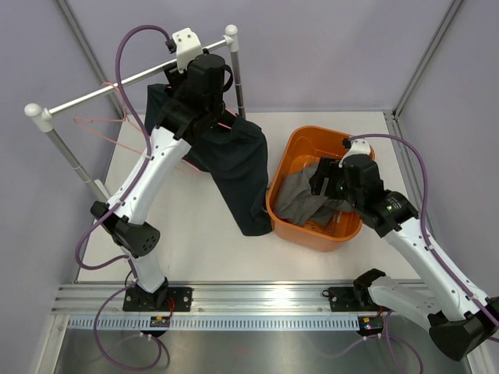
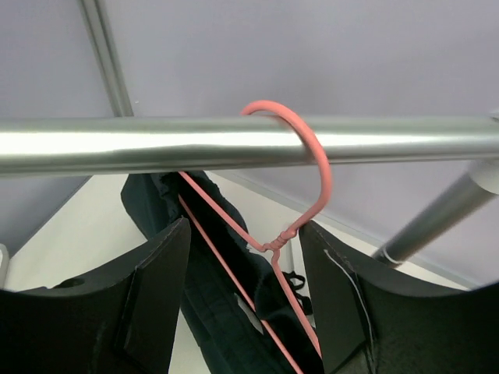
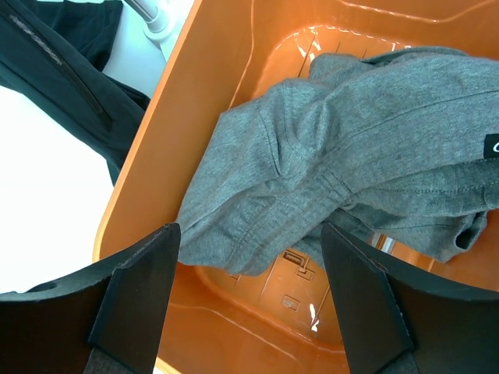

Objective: Remove the shorts from the hanger

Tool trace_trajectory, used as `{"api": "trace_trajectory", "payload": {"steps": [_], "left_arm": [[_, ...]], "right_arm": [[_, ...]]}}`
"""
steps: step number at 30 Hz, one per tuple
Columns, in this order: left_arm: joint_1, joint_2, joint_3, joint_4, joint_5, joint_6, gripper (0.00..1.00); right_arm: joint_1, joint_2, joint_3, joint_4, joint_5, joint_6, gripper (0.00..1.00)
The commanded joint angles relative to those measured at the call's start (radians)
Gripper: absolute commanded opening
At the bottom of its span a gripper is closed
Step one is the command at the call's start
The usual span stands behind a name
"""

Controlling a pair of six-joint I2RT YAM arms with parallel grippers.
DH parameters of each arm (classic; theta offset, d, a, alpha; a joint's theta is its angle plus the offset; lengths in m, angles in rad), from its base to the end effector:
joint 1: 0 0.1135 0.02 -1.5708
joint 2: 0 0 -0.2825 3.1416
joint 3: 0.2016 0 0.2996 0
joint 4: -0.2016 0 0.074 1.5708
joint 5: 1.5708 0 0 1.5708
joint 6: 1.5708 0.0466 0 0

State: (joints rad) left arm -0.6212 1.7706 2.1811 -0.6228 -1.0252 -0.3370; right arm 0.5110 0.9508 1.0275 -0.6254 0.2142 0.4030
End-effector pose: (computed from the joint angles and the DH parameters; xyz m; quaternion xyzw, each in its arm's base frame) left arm 0.3625 -0.2105 0.5418 -0.2090 0.7148 0.0863 0.6617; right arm 0.2193 0.1116 0.3634 0.0054 0.8688 0.1309 0.4775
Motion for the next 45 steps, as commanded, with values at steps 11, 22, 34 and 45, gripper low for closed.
{"api": "trace_trajectory", "payload": {"steps": [11, 22, 34, 45], "left_arm": [[0.081, 0.128, 0.086, -0.003, 0.066, -0.08, 0.61], [0.092, 0.133, 0.078, -0.005, 0.082, -0.073, 0.4], [0.092, 0.064, 0.031, 0.009, 0.111, -0.042, 0.0], [0.089, -0.054, 0.111, -0.027, 0.267, 0.099, 0.0]], "right_arm": [[0.0, 0.009, 0.045, 0.026, -0.003, -0.049, 0.82], [0.0, 0.009, 0.02, 0.046, -0.004, -0.047, 0.83], [-0.002, 0.009, 0.013, 0.043, 0.001, -0.044, 0.83], [-0.002, 0.006, 0.014, 0.047, -0.001, -0.039, 0.83]]}}
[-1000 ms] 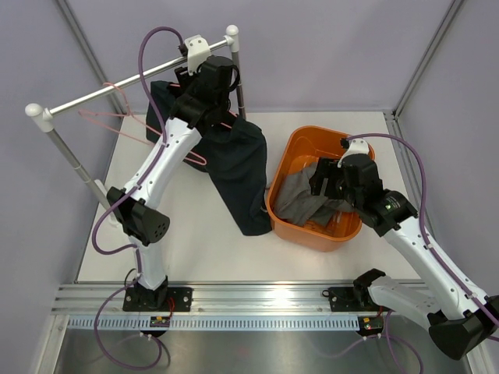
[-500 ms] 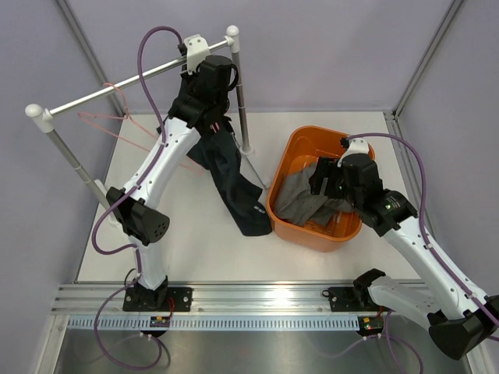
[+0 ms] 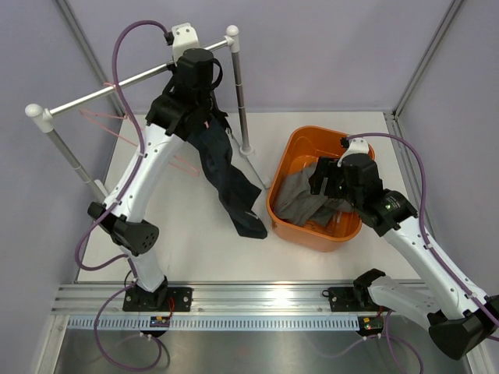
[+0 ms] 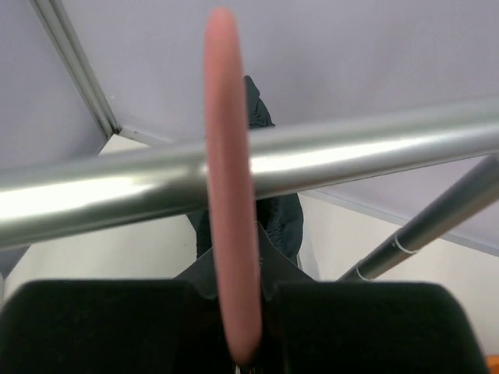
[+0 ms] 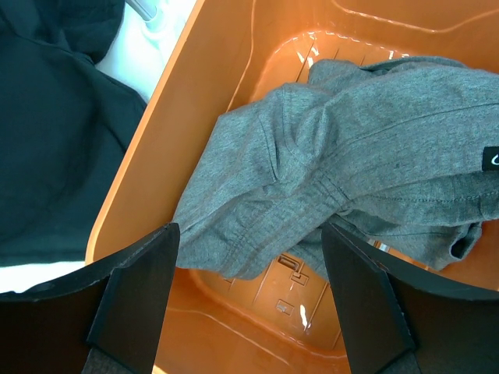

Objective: Remove the shorts from the hanger

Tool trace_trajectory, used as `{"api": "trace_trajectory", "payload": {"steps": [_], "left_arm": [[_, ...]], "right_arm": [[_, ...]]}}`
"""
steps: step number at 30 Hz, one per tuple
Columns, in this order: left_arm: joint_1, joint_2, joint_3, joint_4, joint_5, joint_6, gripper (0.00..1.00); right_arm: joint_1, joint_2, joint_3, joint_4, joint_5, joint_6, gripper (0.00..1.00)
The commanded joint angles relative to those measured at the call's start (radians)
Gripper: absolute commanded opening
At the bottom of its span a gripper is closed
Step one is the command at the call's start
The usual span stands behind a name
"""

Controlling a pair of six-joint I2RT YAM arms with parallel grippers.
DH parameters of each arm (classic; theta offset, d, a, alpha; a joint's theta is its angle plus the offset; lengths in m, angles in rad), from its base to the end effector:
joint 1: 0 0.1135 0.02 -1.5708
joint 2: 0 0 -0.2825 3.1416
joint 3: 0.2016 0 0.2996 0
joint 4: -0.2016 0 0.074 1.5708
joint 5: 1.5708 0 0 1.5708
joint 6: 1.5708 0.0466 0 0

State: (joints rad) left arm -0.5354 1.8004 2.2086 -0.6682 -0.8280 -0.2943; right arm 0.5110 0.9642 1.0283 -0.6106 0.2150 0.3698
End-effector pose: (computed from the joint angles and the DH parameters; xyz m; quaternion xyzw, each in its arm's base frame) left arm 0.3889 -0.1908 0.5330 -0.1561 0.7500 0.0670 0.6392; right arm 0.2231 0.1137 0.3622 -0.0087 0.8682 0.1231 0.4806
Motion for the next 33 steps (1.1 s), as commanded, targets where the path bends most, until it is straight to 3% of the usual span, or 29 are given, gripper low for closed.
{"api": "trace_trajectory", "payload": {"steps": [1, 7, 11, 19, 28, 33], "left_arm": [[0.003, -0.096, 0.088, 0.01, 0.088, 0.066, 0.0], [0.003, -0.122, 0.111, -0.154, 0.242, 0.069, 0.0], [-0.006, -0.229, -0.065, -0.157, 0.346, 0.063, 0.0], [-0.119, -0.395, -0.253, -0.177, 0.504, 0.138, 0.0], [-0.195, -0.576, -0.414, -0.133, 0.688, 0.152, 0.0], [-0.253, -0.589, -0.449, -0.134, 0.711, 0.155, 0.0]], "right_arm": [[-0.002, -0.008, 0.013, 0.032, 0.001, -0.008, 0.83], [0.0, -0.012, 0.021, 0.025, 0.004, -0.008, 0.82], [-0.002, -0.027, 0.033, 0.012, 0.004, -0.006, 0.82], [0.0, -0.067, 0.098, -0.038, -0.035, 0.003, 0.84], [0.004, -0.032, 0.271, -0.112, -0.209, 0.02, 0.84], [0.154, 0.074, 0.354, -0.12, -0.157, 0.035, 0.83]]}}
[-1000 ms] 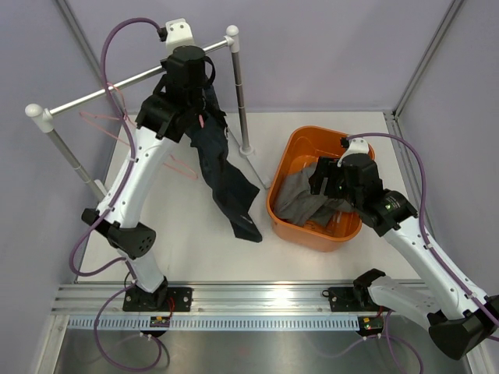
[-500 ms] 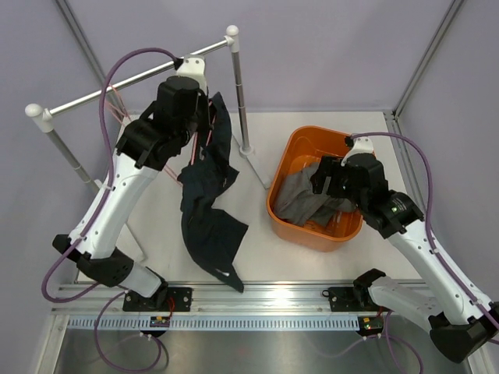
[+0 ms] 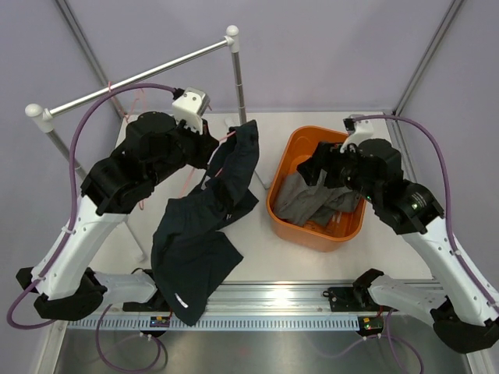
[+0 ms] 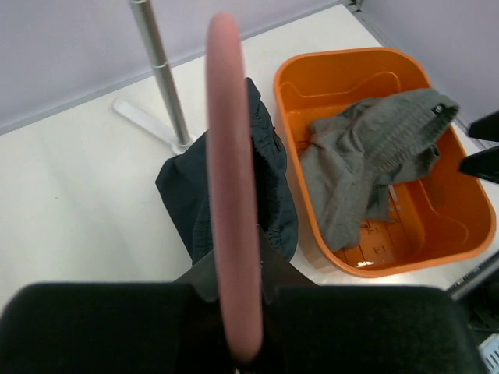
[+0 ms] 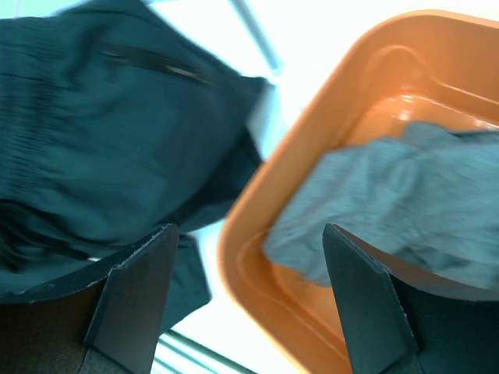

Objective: Remove the shorts from the hanger

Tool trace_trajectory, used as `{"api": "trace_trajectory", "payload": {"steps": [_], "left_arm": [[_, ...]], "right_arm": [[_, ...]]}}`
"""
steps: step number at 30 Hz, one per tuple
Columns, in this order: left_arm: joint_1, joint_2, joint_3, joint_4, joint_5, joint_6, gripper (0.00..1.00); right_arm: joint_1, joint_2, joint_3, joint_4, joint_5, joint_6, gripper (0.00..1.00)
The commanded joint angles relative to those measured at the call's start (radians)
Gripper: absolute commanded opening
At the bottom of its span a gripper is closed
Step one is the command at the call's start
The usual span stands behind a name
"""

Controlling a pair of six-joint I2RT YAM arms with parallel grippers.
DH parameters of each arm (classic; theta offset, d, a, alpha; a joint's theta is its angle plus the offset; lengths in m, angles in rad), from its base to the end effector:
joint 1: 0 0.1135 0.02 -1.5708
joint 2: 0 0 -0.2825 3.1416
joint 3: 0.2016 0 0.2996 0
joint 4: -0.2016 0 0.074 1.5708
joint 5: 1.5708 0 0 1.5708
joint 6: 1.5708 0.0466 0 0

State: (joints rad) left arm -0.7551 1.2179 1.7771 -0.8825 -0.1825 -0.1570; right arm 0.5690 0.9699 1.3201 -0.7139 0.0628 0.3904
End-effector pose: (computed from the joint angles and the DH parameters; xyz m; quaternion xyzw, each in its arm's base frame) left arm 0.1900 -0.1672 0.5471 0.1873 0.7881 -0.1898 0.5548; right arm 0.1937 0.1204 0.4607 -0.0556 0.8212 0.2389 0.5152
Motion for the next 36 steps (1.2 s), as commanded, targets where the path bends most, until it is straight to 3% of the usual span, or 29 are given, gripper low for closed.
{"api": "trace_trajectory", "payload": {"steps": [1, 4, 13, 28, 32, 35, 36], "left_arm": [[-0.041, -0.004, -0.022, 0.082, 0.063, 0.017, 0.0], [-0.082, 0.0, -0.042, 0.091, 0.038, 0.013, 0.0], [-0.176, 0.028, -0.077, 0.109, -0.031, 0.007, 0.0], [-0.237, 0.074, -0.071, 0.142, -0.06, 0.011, 0.0], [-0.245, 0.071, -0.076, 0.142, -0.064, 0.01, 0.0], [-0.245, 0.057, -0.084, 0.136, -0.08, 0.01, 0.0], [-0.247, 0.051, -0.087, 0.135, -0.083, 0.011, 0.0]], "right_arm": [[0.13, 0.09, 0.102, -0.019, 0.049, 0.016, 0.83], [0.216, 0.179, 0.177, -0.035, 0.109, 0.034, 0.83], [0.27, 0.297, 0.281, -0.042, 0.149, 0.061, 0.82], [0.296, 0.375, 0.271, -0.015, 0.215, 0.097, 0.78], [0.295, 0.398, 0.272, -0.019, 0.256, 0.097, 0.69], [0.296, 0.403, 0.272, -0.028, 0.295, 0.094, 0.5], [0.295, 0.401, 0.271, -0.029, 0.31, 0.094, 0.4]]}}
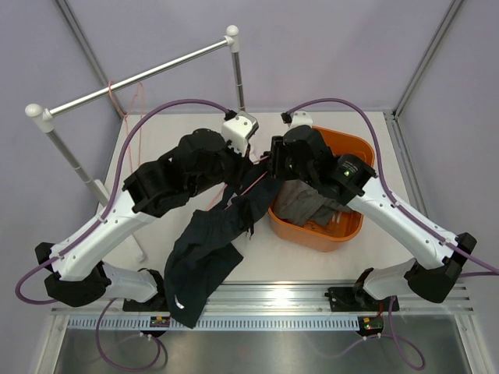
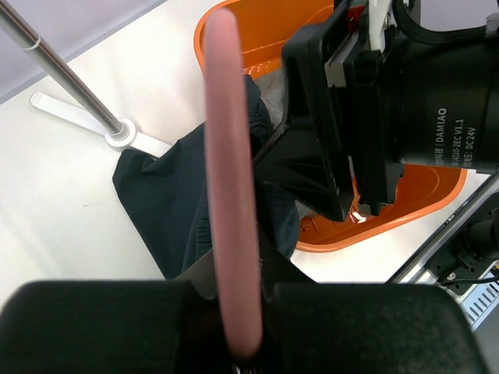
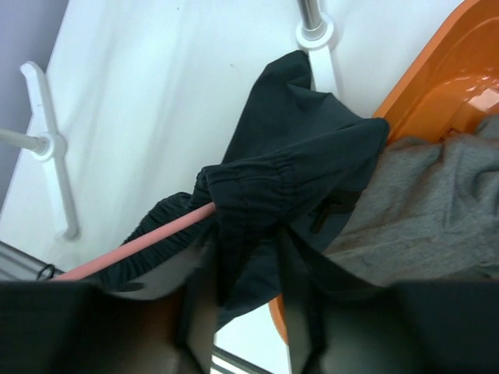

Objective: Remove the shorts from the hanger

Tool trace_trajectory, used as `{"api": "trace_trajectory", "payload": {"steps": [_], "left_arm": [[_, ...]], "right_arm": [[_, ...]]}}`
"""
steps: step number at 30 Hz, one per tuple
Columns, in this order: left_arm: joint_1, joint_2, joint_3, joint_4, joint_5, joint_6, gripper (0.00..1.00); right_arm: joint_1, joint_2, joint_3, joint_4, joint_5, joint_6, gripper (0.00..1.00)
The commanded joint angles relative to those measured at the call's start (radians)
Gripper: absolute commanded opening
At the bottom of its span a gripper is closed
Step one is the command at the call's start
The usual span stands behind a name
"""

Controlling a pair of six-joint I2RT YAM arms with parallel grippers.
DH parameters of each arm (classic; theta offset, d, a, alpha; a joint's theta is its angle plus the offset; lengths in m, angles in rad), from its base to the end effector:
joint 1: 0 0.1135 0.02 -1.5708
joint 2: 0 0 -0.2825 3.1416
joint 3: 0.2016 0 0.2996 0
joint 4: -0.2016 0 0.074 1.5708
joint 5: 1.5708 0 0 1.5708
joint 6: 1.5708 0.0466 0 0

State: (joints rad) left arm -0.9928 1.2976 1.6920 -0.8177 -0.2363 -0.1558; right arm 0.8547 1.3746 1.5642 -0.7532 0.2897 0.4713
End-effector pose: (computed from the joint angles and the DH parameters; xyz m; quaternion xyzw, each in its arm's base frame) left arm 0.1733 -0.2457 0.5047 0.2805 0.7880 -0.2097 0.5063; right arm 0.2347 0.2494 0.4414 -0.0967 0.8641 0.1943 0.4542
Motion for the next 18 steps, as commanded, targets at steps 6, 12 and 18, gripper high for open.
{"api": "trace_trajectory", "payload": {"steps": [6, 12, 18], "left_arm": [[-0.009, -0.057, -0.014, 0.055, -0.057, 0.021, 0.0], [-0.009, -0.089, -0.017, 0.035, -0.035, 0.038, 0.0], [-0.01, -0.115, -0.012, -0.009, 0.017, 0.065, 0.0]], "right_arm": [[0.007, -0.016, 0.052, -0.014, 0.135, 0.003, 0.09], [-0.02, -0.005, 0.103, -0.054, 0.181, -0.022, 0.01], [-0.114, 0.04, 0.154, -0.063, 0.14, -0.036, 0.0]]}}
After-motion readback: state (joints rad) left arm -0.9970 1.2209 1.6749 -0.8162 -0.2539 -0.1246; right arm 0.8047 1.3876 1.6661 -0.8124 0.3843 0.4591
